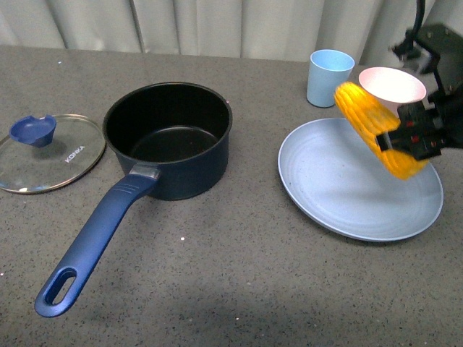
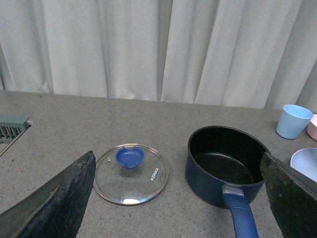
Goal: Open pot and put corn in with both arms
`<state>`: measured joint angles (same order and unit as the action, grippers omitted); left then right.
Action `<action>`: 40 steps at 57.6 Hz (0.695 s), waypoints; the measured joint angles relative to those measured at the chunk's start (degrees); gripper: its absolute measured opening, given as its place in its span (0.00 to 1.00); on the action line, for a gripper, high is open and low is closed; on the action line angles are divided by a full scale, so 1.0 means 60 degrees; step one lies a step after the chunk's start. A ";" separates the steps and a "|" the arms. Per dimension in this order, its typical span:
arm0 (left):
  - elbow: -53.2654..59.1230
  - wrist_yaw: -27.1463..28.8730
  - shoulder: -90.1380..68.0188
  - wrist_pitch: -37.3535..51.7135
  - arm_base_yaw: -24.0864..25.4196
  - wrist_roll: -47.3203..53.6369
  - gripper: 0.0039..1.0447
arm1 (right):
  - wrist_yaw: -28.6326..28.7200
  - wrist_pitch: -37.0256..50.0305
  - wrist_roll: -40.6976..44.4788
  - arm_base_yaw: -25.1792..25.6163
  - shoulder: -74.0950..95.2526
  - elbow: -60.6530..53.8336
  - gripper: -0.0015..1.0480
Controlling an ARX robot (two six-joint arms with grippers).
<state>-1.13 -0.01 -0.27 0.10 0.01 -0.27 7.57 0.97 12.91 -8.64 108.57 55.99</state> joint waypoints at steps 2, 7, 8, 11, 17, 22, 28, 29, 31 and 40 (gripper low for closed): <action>0.0000 0.0000 0.0000 0.0000 0.0000 0.0000 0.94 | 0.0317 -0.0124 0.0066 -0.0153 -0.0277 0.0022 0.14; 0.0000 0.0000 0.0000 0.0000 0.0000 0.0000 0.94 | 0.1042 -0.0503 0.0073 -0.0689 -0.0787 0.0229 0.13; 0.0000 0.0000 0.0000 0.0000 0.0000 0.0000 0.94 | 0.1104 -0.0543 0.0069 -0.0758 -0.0816 0.0273 0.12; 0.0000 0.0000 0.0000 0.0000 0.0000 0.0000 0.94 | 0.1359 -0.0707 -0.0033 -0.1155 -0.0889 0.0543 0.12; 0.0000 0.0004 0.0000 0.0000 0.0000 0.0000 0.94 | 0.1559 -0.0987 -0.0248 -0.1872 -0.0736 0.1188 0.11; 0.0000 0.0000 0.0000 -0.0004 0.0000 0.0000 0.94 | 0.1519 -0.1162 -0.0382 -0.2452 -0.0386 0.1847 0.11; 0.0000 0.0000 0.0000 -0.0004 0.0000 0.0000 0.94 | 0.1413 -0.1443 -0.0488 -0.3002 0.0113 0.2623 0.11; 0.0000 0.0000 0.0000 -0.0004 0.0000 0.0000 0.94 | 0.1402 -0.1483 -0.0488 -0.3049 0.0175 0.2707 0.11; 0.0000 0.0000 0.0000 -0.0004 0.0000 0.0000 0.94 | 0.1279 -0.1596 -0.0499 -0.3202 0.0361 0.2962 0.11; 0.0000 0.0000 0.0000 0.0000 0.0000 0.0000 0.94 | 0.0878 -0.2044 -0.0503 -0.3789 0.1370 0.4200 0.11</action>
<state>-1.13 -0.01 -0.27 0.10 0.01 -0.27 12.84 -11.29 9.89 -31.38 116.79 81.19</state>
